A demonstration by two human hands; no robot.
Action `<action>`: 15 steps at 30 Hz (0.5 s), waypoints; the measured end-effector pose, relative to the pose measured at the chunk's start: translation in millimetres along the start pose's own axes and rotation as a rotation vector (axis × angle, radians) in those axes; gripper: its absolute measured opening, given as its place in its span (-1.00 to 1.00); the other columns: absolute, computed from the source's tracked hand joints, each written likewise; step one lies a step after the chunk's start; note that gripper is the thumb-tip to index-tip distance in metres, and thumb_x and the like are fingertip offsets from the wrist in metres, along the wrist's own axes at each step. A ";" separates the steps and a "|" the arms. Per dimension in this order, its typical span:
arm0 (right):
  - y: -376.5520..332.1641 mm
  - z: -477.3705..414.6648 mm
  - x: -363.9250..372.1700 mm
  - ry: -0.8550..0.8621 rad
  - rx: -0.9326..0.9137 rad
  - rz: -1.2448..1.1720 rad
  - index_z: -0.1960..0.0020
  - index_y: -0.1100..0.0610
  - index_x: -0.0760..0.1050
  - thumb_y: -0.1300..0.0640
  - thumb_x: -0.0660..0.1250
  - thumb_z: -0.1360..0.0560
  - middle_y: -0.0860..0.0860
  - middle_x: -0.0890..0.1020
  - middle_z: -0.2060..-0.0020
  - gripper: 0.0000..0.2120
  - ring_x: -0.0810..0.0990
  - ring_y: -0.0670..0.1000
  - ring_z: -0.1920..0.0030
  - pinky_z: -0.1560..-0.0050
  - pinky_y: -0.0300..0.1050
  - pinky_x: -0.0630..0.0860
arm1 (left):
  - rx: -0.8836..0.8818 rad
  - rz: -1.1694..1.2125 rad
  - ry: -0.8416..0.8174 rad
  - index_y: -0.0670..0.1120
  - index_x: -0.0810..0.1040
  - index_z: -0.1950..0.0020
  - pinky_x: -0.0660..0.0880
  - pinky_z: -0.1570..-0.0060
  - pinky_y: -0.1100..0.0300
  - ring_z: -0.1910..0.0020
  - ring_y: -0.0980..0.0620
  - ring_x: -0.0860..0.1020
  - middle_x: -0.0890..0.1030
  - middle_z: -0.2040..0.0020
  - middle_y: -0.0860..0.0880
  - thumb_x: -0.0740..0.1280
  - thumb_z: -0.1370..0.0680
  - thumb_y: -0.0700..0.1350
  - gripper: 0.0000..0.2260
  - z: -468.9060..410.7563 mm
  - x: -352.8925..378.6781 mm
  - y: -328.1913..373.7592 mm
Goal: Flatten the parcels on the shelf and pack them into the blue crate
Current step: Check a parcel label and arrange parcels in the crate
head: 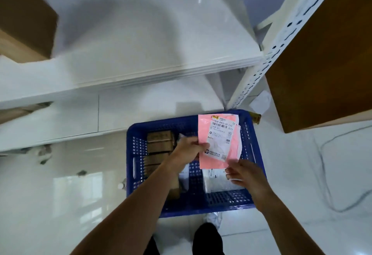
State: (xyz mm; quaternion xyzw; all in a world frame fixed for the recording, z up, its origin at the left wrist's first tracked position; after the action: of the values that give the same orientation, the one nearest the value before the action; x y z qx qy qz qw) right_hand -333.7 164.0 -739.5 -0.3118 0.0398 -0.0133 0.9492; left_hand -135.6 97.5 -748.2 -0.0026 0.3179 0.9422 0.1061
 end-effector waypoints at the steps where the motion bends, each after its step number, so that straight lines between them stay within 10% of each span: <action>1: 10.3 -13.2 -4.9 0.020 0.016 -0.017 -0.05 0.25 0.62 0.08 0.43 -0.53 0.17 0.72 0.15 -0.77 0.69 0.10 0.17 0.10 -0.08 0.59 | -0.023 0.000 0.001 -0.16 0.63 -0.17 0.59 0.28 0.34 0.16 0.10 0.67 0.70 0.06 0.00 0.42 -0.57 -0.20 -0.81 -13.9 7.8 -8.6; 7: 74.2 -94.0 -31.2 0.096 0.100 0.001 -0.07 0.22 0.60 0.14 0.38 -0.56 0.14 0.70 0.20 -0.83 0.65 0.03 0.27 0.33 -0.20 0.49 | -0.080 -0.142 -0.026 -0.12 0.66 -0.12 0.63 -0.11 0.03 0.00 -0.10 0.69 0.72 -0.01 -0.10 0.40 -0.58 -0.18 -0.87 -102.1 46.0 -63.8; 15: 145.4 -214.6 -40.3 0.163 0.142 -0.029 -0.02 0.26 0.61 0.18 0.33 -0.59 0.12 0.66 0.22 -0.85 0.61 0.01 0.30 0.26 -0.12 0.52 | -0.056 -0.348 -0.006 -0.12 0.67 0.07 0.55 0.22 0.08 0.17 -0.10 0.67 0.72 0.07 -0.17 0.31 -0.57 -0.15 -0.85 -219.4 80.1 -132.1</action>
State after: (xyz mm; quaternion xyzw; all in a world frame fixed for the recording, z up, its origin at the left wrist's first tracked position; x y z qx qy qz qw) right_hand -391.8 156.2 -995.2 -0.2420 0.1112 -0.0549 0.9623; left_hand -200.9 84.2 -1008.1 -0.0578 0.2859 0.9180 0.2686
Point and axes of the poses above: each hand's wrist, its own z-axis away from the middle knuckle, its own x-axis out of the palm, y = z × x, the point moved 7 cm from there along -z, towards the middle knuckle
